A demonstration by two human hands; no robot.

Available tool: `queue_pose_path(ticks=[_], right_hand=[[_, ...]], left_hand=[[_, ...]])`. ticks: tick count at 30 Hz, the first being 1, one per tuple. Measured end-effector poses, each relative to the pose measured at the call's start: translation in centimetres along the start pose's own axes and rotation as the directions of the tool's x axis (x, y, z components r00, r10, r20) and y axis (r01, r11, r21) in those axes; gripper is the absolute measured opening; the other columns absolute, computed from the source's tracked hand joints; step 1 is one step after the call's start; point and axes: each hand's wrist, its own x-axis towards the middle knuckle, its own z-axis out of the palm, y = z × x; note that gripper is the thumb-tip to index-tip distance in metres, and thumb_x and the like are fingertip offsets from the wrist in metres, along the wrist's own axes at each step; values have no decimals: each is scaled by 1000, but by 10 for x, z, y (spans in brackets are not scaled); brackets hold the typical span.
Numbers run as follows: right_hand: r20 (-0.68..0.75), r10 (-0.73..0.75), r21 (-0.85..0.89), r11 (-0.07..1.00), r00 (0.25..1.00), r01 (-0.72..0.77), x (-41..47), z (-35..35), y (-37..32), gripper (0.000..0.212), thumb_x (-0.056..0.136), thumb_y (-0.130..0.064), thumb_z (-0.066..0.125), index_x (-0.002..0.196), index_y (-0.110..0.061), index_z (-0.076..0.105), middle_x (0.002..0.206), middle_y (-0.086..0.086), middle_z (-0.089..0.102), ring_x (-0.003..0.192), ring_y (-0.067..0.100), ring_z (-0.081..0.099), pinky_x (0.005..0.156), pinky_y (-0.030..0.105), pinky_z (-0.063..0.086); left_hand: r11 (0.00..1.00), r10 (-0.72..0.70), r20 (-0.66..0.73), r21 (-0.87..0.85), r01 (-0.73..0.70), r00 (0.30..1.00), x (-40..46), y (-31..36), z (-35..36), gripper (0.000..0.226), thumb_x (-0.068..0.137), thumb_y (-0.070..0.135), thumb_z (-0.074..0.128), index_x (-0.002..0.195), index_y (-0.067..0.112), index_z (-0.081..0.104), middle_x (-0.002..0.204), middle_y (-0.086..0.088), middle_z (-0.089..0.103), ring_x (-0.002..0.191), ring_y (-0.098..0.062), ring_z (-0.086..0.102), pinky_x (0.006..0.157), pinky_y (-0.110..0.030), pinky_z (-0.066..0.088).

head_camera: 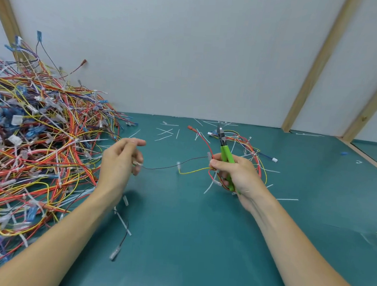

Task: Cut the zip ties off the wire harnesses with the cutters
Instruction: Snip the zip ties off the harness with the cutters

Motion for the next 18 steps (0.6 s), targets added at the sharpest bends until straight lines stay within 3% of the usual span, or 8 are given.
queue_pose_path(ticks=[2, 3, 5, 7, 10, 13, 16, 18], right_hand=[[4, -5, -54, 999, 1000, 5, -1, 4, 2, 8, 85, -11, 79, 83, -18, 75, 69, -2, 66, 49, 5, 45, 51, 20, 31], [13, -14, -89, 996, 1000, 15, -1, 6, 4, 8, 85, -10, 79, 85, -17, 75, 64, -7, 65, 48, 2, 48, 51, 17, 34], [38, -33, -137, 990, 999, 38, -3, 11, 7, 10, 85, -8, 80, 89, -15, 75, 58, -14, 64, 49, -2, 55, 51, 10, 39], [63, -63, -169, 983, 996, 73, -6, 17, 10, 12, 84, -4, 80, 89, -13, 74, 59, -16, 66, 54, -4, 59, 54, 7, 42], [111, -100, -197, 973, 989, 120, -10, 28, 12, 14, 85, -3, 80, 90, -14, 74, 65, -14, 70, 59, -5, 63, 60, 7, 44], [155, -101, -204, 970, 983, 132, -14, 35, 15, 16, 86, -4, 78, 92, -18, 73, 75, -13, 75, 72, -2, 69, 70, 10, 50], [185, -86, -161, 980, 979, 117, -17, 36, 11, 19, 90, -1, 72, 101, -16, 72, 98, 1, 80, 81, -1, 72, 69, 10, 49], [205, -154, -221, 955, 967, 199, -16, 29, 3, 26, 90, 6, 67, 102, -16, 70, 103, 3, 79, 82, -4, 70, 70, 8, 47]], left_hand=[[938, 243, -43, 264, -224, 969, -5, 1, -3, 13, 101, 16, 54, 101, 16, 67, 85, 0, 66, 78, -17, 61, 72, -26, 51], [837, 386, 31, 408, -364, 922, -10, 3, -3, 11, 99, 18, 58, 105, 16, 66, 97, -1, 66, 92, -17, 62, 84, -31, 50], [597, 555, 280, 520, -610, 783, -18, 4, 4, 25, 92, 26, 64, 115, 17, 66, 117, 1, 63, 113, -19, 58, 100, -38, 44], [437, 553, 487, 521, -733, 676, -25, 4, 16, 38, 88, 36, 67, 123, 20, 64, 130, 5, 60, 125, -17, 54, 114, -42, 35], [304, 500, 617, 533, -790, 608, -33, -2, 27, 39, 88, 41, 71, 122, 22, 65, 122, 8, 65, 119, -12, 59, 123, -43, 23], [337, 444, 640, 529, -779, 627, -31, -9, 26, 32, 91, 46, 67, 116, 25, 65, 100, 14, 67, 100, -8, 62, 117, -37, 32], [478, 312, 609, 563, -674, 730, -28, -13, 22, 24, 94, 46, 62, 109, 28, 61, 75, 15, 56, 75, -6, 52, 76, -21, 40], [533, 248, 565, 599, -598, 787, -25, -14, 18, 10, 96, 38, 62, 101, 30, 63, 73, 15, 50, 72, -7, 47, 65, -25, 36]])
